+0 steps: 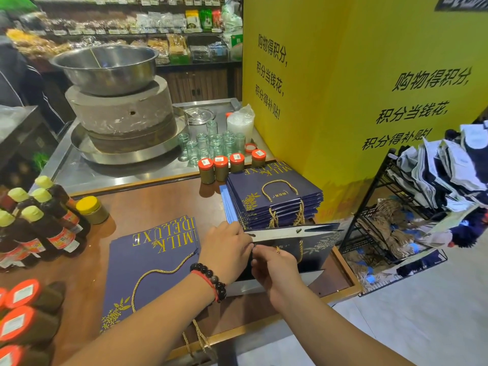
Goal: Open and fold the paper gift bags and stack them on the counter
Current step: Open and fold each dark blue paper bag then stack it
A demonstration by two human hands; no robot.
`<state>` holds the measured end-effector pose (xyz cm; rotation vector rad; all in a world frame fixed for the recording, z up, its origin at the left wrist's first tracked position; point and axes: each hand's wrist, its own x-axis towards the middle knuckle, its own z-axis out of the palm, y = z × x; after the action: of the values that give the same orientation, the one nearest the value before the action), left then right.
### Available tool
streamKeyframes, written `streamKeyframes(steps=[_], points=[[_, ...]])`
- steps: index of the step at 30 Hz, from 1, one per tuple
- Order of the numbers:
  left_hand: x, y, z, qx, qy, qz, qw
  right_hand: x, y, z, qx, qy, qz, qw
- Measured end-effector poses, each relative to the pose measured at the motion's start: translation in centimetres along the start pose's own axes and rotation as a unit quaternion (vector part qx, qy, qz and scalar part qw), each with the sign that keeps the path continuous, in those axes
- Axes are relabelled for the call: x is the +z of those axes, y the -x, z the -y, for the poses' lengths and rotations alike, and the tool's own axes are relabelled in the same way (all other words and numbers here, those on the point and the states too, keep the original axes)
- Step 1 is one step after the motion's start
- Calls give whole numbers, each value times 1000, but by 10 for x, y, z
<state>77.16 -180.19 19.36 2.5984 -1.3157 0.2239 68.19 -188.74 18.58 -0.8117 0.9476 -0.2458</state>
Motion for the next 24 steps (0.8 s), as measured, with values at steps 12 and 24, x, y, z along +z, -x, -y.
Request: streamKeyframes(steps=[12,24], points=[[4,3,5,26,10,-29,999,-4,-2,-1,-3,-56,27,998],[3,2,5,16,8,-13,1000,-13,7,-1,-4,-46,65,997]])
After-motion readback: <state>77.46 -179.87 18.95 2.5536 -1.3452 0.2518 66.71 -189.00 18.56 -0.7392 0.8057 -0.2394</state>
